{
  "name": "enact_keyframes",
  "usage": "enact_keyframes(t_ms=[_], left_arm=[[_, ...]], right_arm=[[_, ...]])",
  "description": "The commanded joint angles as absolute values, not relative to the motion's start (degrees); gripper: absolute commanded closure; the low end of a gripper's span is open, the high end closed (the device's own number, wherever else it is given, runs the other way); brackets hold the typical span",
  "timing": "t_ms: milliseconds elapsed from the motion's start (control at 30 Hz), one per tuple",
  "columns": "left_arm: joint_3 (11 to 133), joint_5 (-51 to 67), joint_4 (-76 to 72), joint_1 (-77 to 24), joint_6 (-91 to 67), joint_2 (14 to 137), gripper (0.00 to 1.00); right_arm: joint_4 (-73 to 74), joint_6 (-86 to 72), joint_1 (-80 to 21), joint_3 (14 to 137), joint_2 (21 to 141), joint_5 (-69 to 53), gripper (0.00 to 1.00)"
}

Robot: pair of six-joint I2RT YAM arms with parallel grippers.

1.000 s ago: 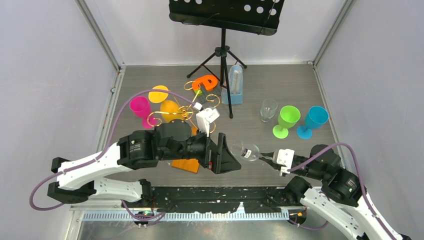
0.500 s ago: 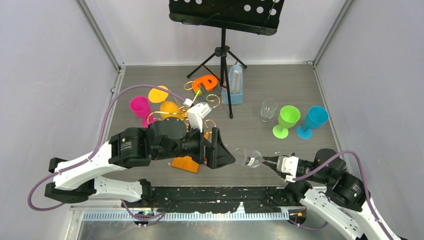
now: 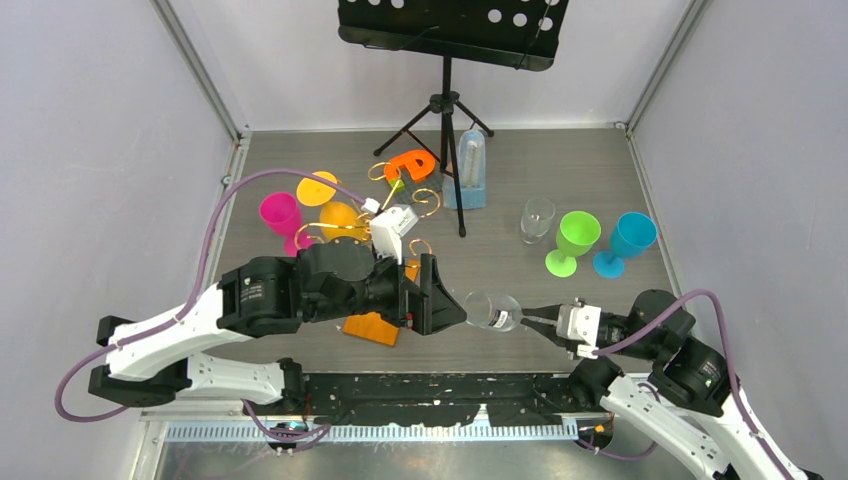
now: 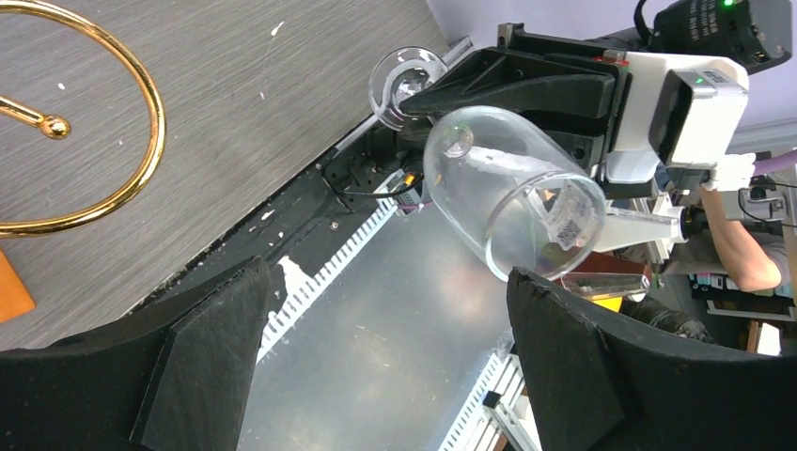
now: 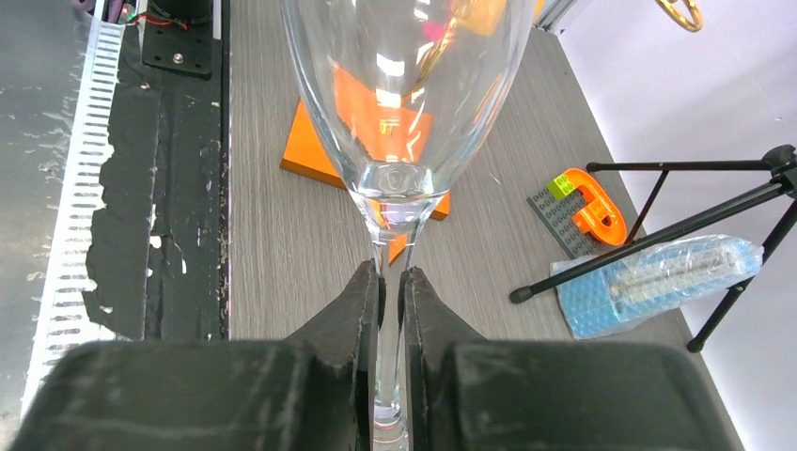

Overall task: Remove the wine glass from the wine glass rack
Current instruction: Place the wine glass at the center of the board.

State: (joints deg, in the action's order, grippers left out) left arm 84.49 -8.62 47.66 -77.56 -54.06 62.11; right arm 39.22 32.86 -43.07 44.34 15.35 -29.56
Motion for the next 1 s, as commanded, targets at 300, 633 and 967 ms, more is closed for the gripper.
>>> enact_keyframes(t_ms=[300,633,967], left_arm=[[86.4,-11.3,48.2,-77.5,-54.1,63.2,0.07],[87.2,-10.8,49.0,-76.9,-53.9,64.4,0.07],[87.6,-10.4,50.0,-76.4,-53.6,65.1,0.27]], right_arm=[[29.7,30.2,-43.4,47.7,18.0,-32.5,0.94],[28.0,29.4,-43.4,47.1,18.7,-33.2,0.94],[27.3,29.2,-43.3,46.6,19.3,-32.6,0.94]])
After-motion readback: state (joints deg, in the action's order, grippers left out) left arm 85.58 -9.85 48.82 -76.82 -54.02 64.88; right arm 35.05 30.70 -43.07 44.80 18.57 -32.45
